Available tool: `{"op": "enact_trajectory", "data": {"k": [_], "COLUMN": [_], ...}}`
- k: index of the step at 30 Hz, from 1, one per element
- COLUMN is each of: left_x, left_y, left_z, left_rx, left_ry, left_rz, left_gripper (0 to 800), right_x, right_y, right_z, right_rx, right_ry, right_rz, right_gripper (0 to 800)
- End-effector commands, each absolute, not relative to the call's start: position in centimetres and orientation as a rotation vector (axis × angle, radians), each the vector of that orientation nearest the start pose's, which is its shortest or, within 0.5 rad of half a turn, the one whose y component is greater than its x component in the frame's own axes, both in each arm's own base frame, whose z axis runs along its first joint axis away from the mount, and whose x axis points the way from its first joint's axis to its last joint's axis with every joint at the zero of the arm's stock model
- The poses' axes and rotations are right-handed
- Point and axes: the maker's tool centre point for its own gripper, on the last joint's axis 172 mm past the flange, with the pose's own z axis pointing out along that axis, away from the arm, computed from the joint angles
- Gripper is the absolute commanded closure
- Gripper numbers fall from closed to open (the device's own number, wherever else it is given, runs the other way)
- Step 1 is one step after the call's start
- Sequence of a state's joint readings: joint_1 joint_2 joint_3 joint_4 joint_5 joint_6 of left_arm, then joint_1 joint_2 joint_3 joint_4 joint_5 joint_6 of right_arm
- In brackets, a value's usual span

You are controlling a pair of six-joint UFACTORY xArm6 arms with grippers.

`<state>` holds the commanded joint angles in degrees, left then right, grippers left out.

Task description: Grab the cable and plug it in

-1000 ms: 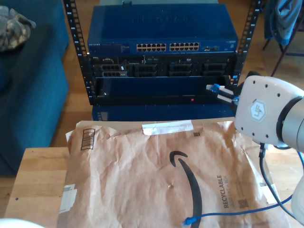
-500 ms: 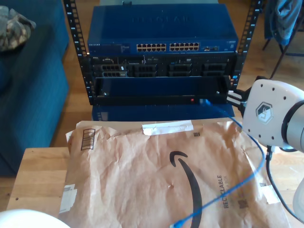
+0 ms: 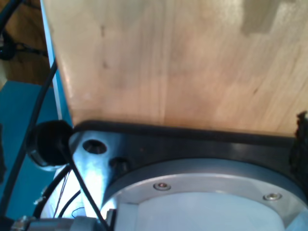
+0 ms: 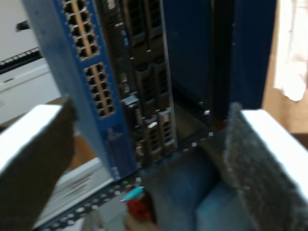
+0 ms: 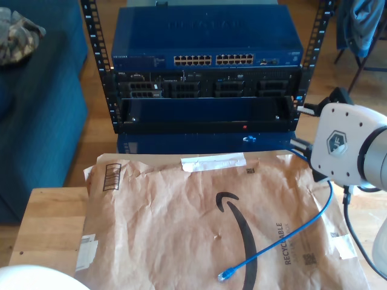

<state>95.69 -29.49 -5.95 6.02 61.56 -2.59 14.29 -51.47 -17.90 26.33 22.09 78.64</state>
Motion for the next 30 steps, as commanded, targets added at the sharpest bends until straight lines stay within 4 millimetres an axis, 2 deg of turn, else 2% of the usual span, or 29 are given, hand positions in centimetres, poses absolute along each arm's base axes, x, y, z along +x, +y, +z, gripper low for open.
{"op": "enact_trajectory", "data": {"k": [1,2,4,6,8,12,15,18,20,23,24,25,27,30], "left_x": [-3.3,-3.3,-3.3,-3.3,-3.3,-3.3,-3.3,-3.3,-3.3,-3.3,-3.3,-3.3,-3.3,-3.3], "left_y": [11.7,11.7,11.7,11.7,11.7,11.7,11.7,11.7,11.7,11.6,11.7,11.7,11.7,11.6], "left_z": [3.3,3.3,3.3,3.3,3.3,3.3,3.3,3.3,3.3,3.3,3.3,3.3,3.3,3.3], "left_rx": [1.919,1.919,1.919,1.919,1.920,1.919,1.919,1.919,1.918,1.917,1.918,1.918,1.918,1.917], "left_ry": [2.065,2.065,2.065,2.065,2.064,2.063,2.063,2.063,2.065,2.064,2.065,2.065,2.065,2.064], "left_rz": [-0.531,-0.531,-0.531,-0.531,-0.532,-0.533,-0.533,-0.533,-0.534,-0.535,-0.534,-0.534,-0.534,-0.535], "left_gripper": [0,0,0,0,0,0,0,0,0,0,0,0,0,0], "right_x": [38.7,38.3,37.7,37.0,35.7,32.6,29.0,24.0,19.8,14.4,12.6,10.7,7.6,5.4], "right_y": [11.2,10.0,5.8,2.0,-1.0,-8.0,-14.6,-19.8,-21.5,-23.1,-23.0,-22.6,-21.0,-18.7], "right_z": [31.4,30.9,29.2,29.9,29.2,27.5,25.4,23.2,20.8,18.7,17.6,16.3,13.8,11.1], "right_rx": [-1.734,-1.747,-1.716,-1.655,-1.656,-1.694,-1.796,-2.022,-2.095,-2.218,-2.236,-2.234,-2.222,-2.202], "right_ry": [1.576,1.631,1.795,1.914,2.020,2.199,2.283,2.247,2.221,2.121,2.097,2.083,2.046,2.005], "right_rz": [-0.330,-0.291,-0.228,-0.195,-0.132,-0.063,-0.081,-0.083,-0.013,0.030,0.047,0.075,0.127,0.176], "right_gripper": [305,301,298,301,297,133,114,133,154,154,149,105,95,65]}}
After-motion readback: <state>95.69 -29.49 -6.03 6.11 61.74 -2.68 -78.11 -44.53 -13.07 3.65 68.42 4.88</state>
